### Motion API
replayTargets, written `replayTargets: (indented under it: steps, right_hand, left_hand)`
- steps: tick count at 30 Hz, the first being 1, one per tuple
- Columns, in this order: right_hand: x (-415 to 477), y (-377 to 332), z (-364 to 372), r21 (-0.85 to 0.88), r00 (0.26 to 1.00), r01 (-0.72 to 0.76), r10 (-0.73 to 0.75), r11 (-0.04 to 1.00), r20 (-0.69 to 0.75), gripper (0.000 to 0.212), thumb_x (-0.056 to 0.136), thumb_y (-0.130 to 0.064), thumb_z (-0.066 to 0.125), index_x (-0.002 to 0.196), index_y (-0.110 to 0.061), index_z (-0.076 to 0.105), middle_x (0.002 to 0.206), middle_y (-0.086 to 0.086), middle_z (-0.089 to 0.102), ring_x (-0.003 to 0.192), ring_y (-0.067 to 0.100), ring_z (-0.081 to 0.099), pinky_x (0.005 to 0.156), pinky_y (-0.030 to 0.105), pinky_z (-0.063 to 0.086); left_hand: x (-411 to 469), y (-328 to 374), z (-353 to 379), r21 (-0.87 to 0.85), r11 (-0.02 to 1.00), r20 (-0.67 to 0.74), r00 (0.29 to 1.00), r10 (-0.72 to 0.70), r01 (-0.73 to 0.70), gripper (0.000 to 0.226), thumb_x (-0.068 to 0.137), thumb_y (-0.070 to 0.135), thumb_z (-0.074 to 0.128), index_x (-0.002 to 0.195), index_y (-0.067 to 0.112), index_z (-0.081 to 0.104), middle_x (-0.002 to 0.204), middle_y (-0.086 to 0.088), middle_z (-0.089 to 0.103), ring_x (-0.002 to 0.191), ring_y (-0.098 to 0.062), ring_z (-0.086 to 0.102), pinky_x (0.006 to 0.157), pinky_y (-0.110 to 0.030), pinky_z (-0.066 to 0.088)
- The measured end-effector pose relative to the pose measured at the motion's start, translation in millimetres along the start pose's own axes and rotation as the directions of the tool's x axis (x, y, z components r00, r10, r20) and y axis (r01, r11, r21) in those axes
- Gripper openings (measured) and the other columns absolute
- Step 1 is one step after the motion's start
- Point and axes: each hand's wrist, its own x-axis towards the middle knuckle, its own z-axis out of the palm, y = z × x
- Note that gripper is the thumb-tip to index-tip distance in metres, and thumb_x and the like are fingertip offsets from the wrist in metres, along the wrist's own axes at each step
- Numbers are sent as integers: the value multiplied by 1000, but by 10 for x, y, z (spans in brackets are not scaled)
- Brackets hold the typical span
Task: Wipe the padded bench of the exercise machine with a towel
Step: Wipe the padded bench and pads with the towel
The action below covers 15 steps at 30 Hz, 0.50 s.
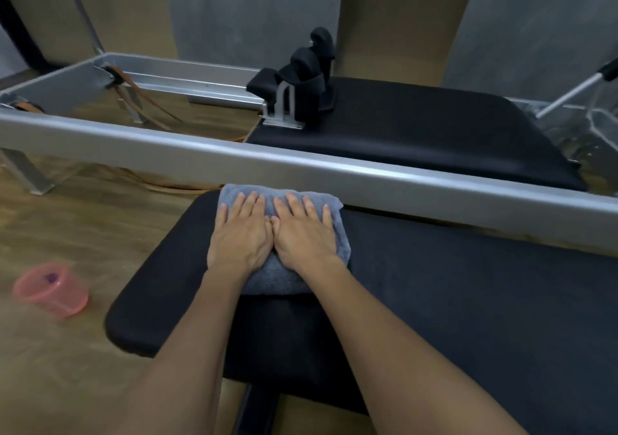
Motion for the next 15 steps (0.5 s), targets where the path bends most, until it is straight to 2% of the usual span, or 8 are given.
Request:
replayTargets:
  steps: [7,15]
  right_hand:
    - [-559,1142,-388,-20,996,-87,87,996,-7,52,104,-41,16,153,-25,14,163,-2,10,148,22,3,118,50,-5]
    - [-1406,2793,-840,-11,959,-274,273,962,-75,51,102,-45,17,152,-32,18,161,-7,16,147,18,9,117,48,-2]
  left_hand:
    - [-147,1300,223,-20,996,34,995,89,-88,61,99,37,10,155,13,11,164,-2,8,151,-18,0,122,-41,-2]
    - [-391,3130,578,-62,968,45,968,246,-243,60,101,36,14,156,12,12,164,-3,11,151,-17,2,122,-42,-3]
